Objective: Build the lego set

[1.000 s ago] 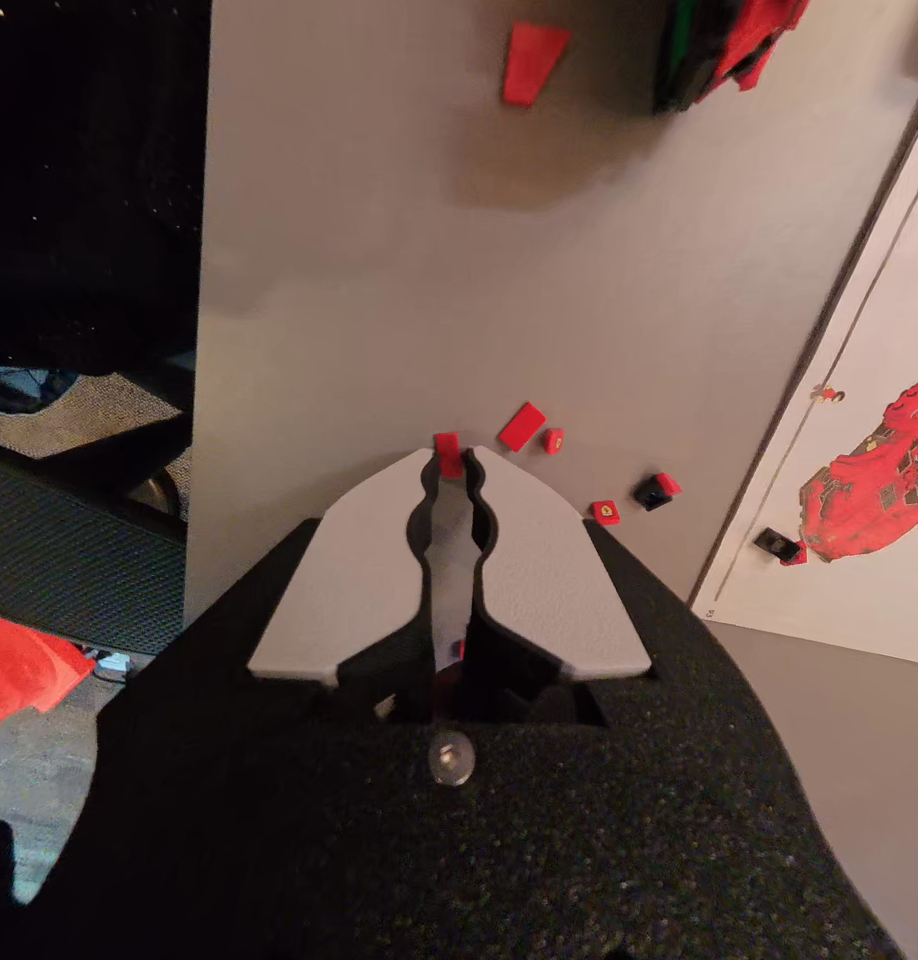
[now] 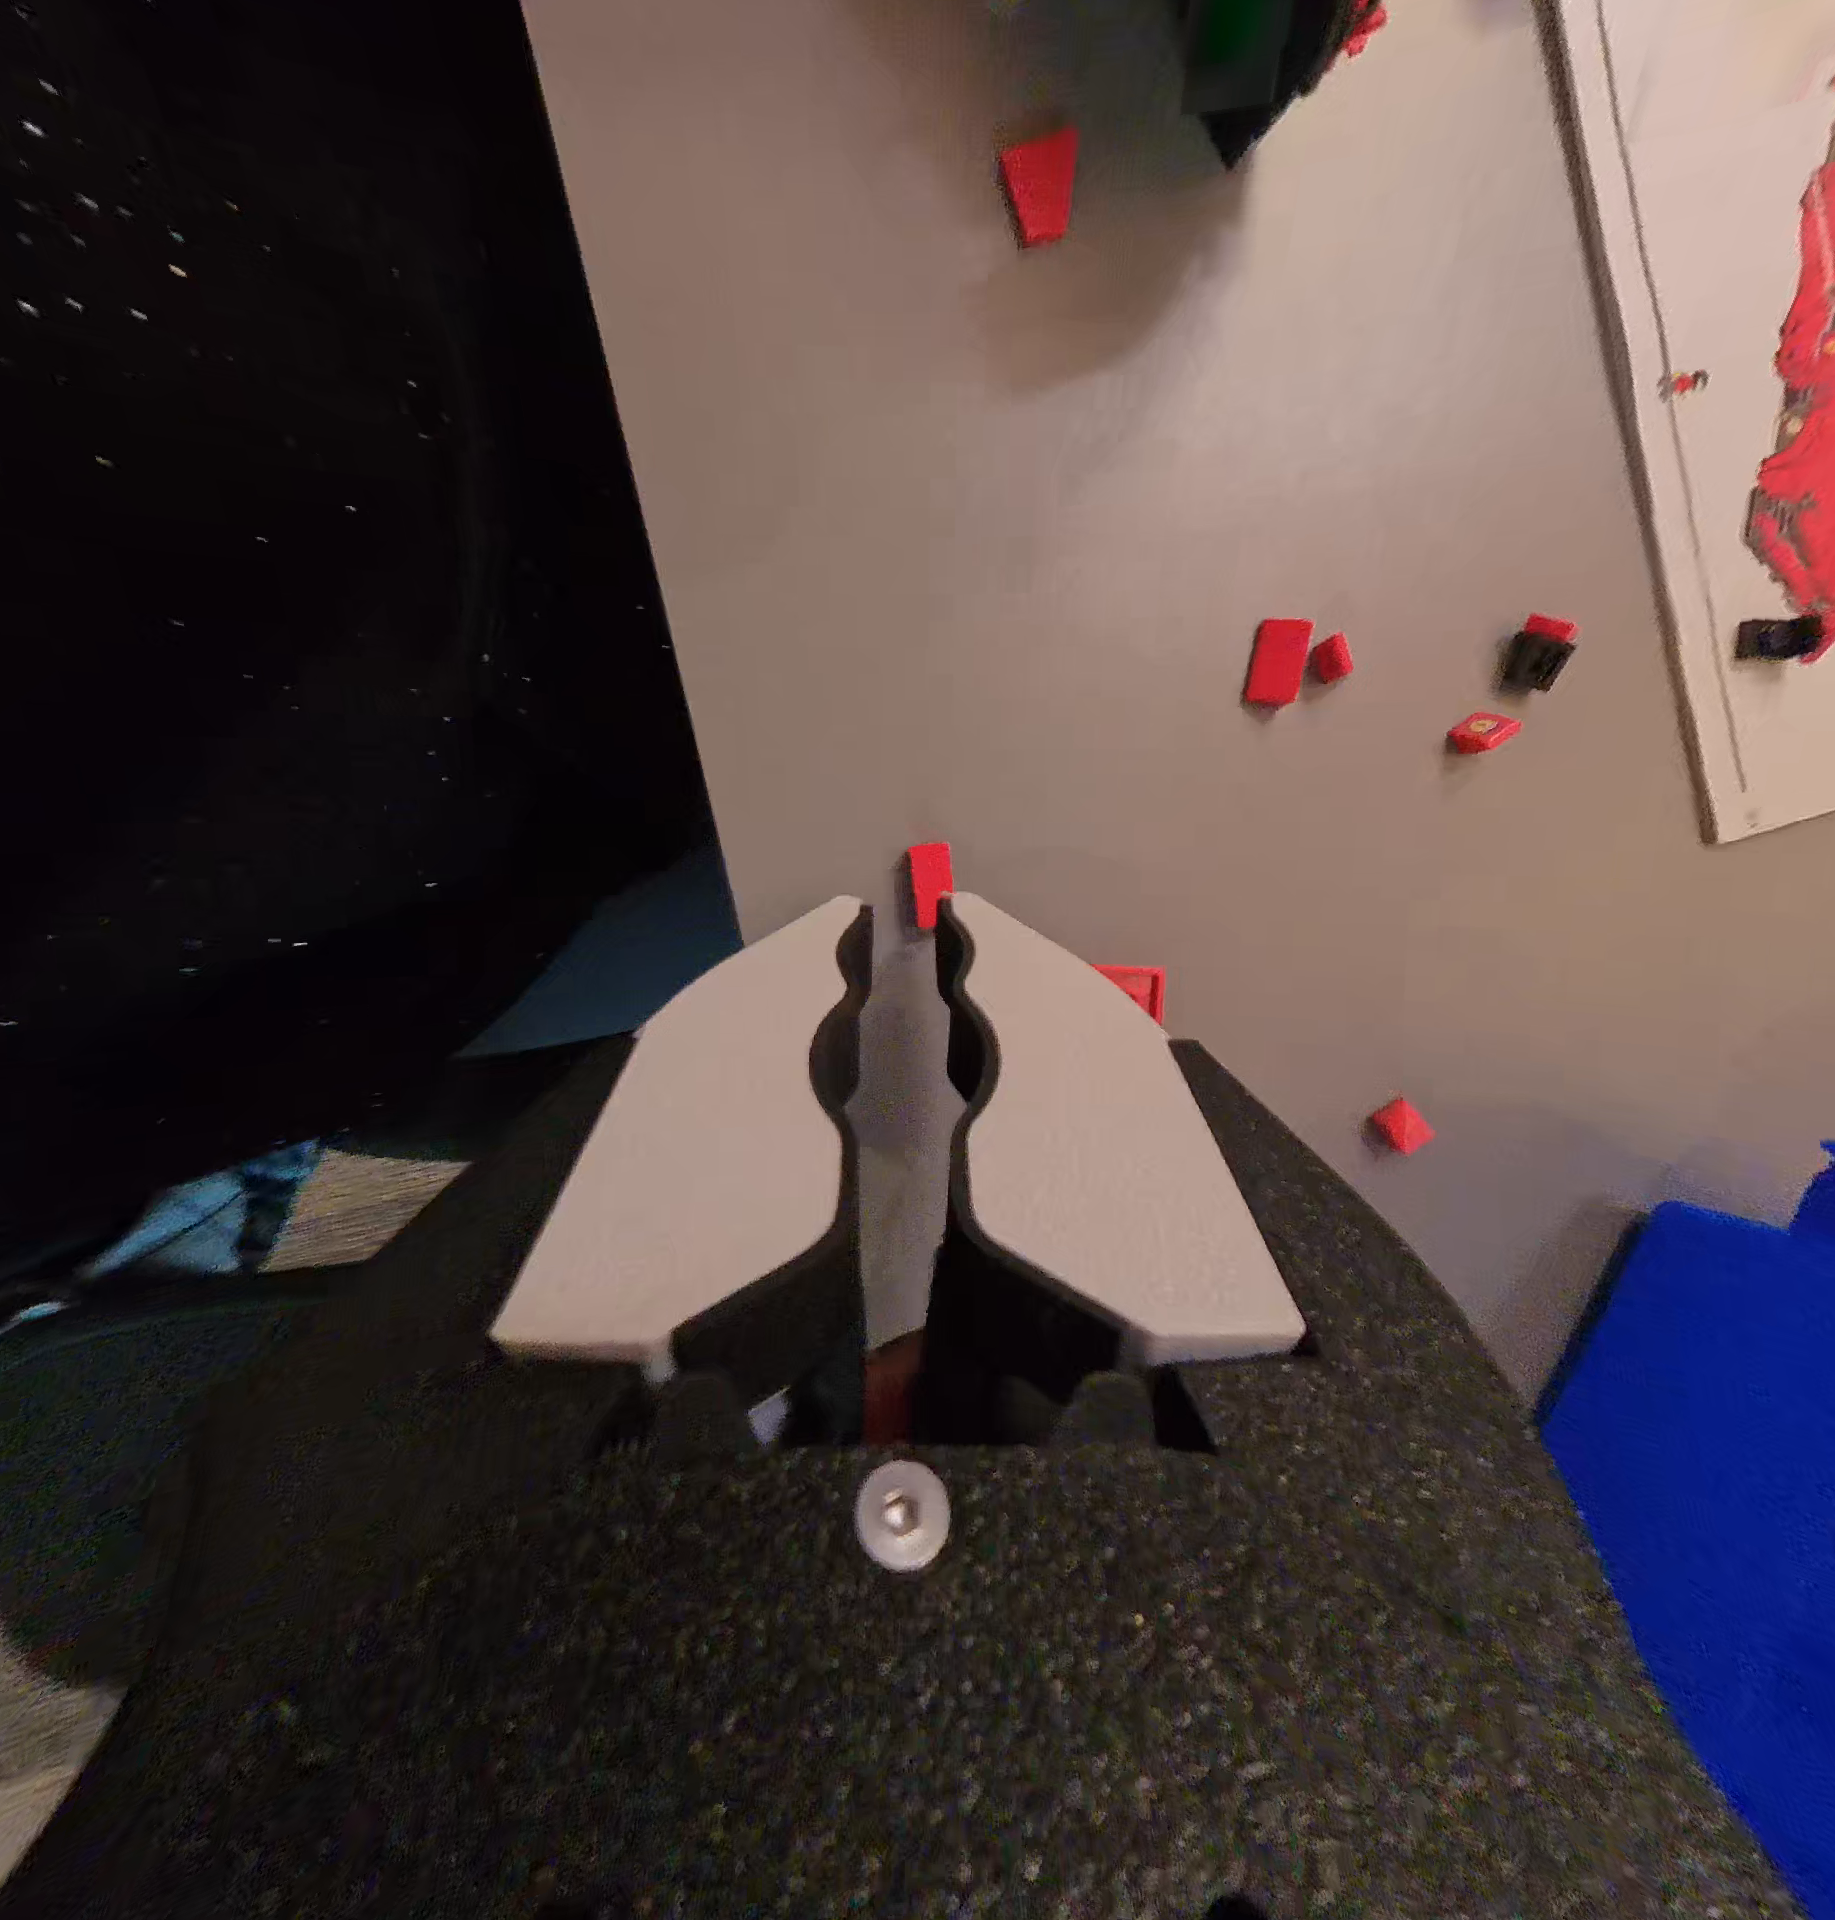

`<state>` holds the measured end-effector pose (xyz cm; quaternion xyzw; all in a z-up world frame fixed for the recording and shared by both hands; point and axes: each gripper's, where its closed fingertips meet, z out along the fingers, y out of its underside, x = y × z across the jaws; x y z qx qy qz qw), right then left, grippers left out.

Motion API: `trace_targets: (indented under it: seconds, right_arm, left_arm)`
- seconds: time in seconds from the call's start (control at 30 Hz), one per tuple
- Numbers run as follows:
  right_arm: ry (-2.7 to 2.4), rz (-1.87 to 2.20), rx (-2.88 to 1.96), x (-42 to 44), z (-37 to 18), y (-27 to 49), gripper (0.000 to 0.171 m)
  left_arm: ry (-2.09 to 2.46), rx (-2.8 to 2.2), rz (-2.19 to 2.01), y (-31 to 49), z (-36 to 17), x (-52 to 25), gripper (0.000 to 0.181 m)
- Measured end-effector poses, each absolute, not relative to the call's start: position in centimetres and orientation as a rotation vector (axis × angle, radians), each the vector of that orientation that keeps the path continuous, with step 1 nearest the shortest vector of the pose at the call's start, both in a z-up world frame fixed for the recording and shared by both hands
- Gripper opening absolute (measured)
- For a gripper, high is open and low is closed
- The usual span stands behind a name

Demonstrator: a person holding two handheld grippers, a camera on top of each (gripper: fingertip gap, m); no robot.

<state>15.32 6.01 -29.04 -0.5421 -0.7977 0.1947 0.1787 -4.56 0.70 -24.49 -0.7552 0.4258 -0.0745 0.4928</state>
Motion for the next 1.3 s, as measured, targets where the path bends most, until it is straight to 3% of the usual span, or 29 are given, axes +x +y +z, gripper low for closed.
trace_targets:
  seconds: [0.83,0.97,1.13,1.3]
  right_arm:
    - [-2.227,0.498,-1.436,12.4,-29.5,6.3,0.000]
    - [-1.972,0.605,-1.784,13.7,-27.4,6.2,0.026]
    - [-1.969,0.457,-1.785,15.6,-28.6,4.8,0.015]
    - [-2.030,0.515,-1.645,14.1,-29.7,5.5,0.019]
  left_arm:
    - [1.041,-1.832,-0.164,0.7,-24.4,-4.5,0.030]
    - [1.039,-1.834,-0.164,0.7,-24.4,-4.4,0.030]
    - [1.028,-1.826,-0.178,0.6,-24.4,-4.3,0.030]
    - [1.032,-1.827,-0.170,0.7,-24.4,-4.3,0.030]
